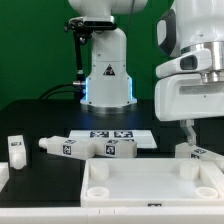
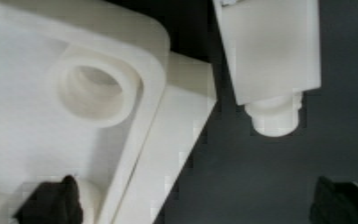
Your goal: Assemble desk
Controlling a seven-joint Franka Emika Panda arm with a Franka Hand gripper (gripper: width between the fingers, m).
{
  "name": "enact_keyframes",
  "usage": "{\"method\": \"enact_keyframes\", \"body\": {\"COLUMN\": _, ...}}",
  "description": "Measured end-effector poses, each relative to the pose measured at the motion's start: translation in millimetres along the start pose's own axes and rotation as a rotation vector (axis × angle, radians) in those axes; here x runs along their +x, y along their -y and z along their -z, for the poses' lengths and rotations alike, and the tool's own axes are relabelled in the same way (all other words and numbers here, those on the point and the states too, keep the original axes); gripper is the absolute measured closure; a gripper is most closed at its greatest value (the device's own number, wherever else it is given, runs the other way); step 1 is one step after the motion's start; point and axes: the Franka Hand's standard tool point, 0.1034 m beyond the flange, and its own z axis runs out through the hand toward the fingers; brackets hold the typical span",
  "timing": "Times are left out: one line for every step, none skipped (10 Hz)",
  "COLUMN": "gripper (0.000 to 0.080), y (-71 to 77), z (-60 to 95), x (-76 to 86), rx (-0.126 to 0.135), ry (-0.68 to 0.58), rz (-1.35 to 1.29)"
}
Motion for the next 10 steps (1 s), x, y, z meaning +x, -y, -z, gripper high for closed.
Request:
{"method": "enact_keyframes", "body": {"gripper": 0.0151, "y": 16.9, "z": -1.3, "x": -13.8, "rx": 0.037, "ry": 0.108, "rz": 0.030}}
{"method": "enact_keyframes", "body": {"gripper": 0.0151, "y": 29.6, "z": -0.8, "x": -18.7, "rx": 0.041, "ry": 0.158, "rz": 0.136}}
{"method": "enact_keyframes", "body": {"gripper": 0.0151, "y": 28.1, "z": -1.4, "x": -19.8, "rx": 0.035, "ry": 0.147, "rz": 0.191}}
{"method": "enact_keyframes", "body": {"gripper": 0.0151, "y": 26.1, "z": -1.7, "x": -20.4, "rx": 0.037, "ry": 0.149, "rz": 0.219}}
{"method": "enact_keyframes", "body": {"gripper": 0.0151, "y": 26.1, "z": -1.7, "x": -20.4, "rx": 0.038, "ry": 0.148, "rz": 0.243}}
{"method": "enact_keyframes", "body": {"gripper": 0.0151, "y": 25.9, "z": -1.9, "x": -20.6, "rx": 0.038, "ry": 0.149, "rz": 0.236}}
{"method": "enact_keyframes", "body": {"gripper": 0.0151, "y": 25.4, "z": -2.3, "x": -23.3, "rx": 0.039, "ry": 0.158, "rz": 0.233}}
{"method": "enact_keyframes", "body": {"gripper": 0.0151, "y": 24.2, "z": -3.3, "x": -32.9, "rx": 0.046, "ry": 0.201, "rz": 0.219}}
{"method": "enact_keyframes", "body": {"gripper": 0.0151, "y": 26.1, "z": -4.3, "x": -43.1, "rx": 0.053, "ry": 0.251, "rz": 0.190}}
{"method": "enact_keyframes", "body": {"gripper": 0.0151, "y": 28.9, "z": -7.0, "x": -51.6, "rx": 0.056, "ry": 0.285, "rz": 0.171}}
